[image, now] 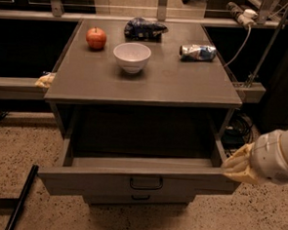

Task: Close top drawer

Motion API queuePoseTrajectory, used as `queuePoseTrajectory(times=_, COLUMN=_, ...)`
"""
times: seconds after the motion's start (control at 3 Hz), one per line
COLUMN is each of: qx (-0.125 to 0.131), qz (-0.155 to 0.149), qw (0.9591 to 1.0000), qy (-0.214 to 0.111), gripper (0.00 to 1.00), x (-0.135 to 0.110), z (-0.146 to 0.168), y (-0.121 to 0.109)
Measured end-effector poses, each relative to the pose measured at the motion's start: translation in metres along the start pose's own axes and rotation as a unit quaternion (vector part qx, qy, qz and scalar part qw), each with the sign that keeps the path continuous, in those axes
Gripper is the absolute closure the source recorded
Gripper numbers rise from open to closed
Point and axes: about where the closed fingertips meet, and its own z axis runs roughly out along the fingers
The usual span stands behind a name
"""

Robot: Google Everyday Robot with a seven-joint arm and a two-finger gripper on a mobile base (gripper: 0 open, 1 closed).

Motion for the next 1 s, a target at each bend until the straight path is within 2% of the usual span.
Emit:
queuePoseTrajectory(times=0.67, qx=-0.026, qz=0.000, qw=0.9977, qy=-0.063, gripper=1.00, x=0.039, z=0.114, y=0.020)
queuePoseTrajectory(times=1.0, qx=-0.026, qz=0.000, qw=0.9977, qy=-0.063, gripper=1.00, x=0.039, z=0.114, y=0.020)
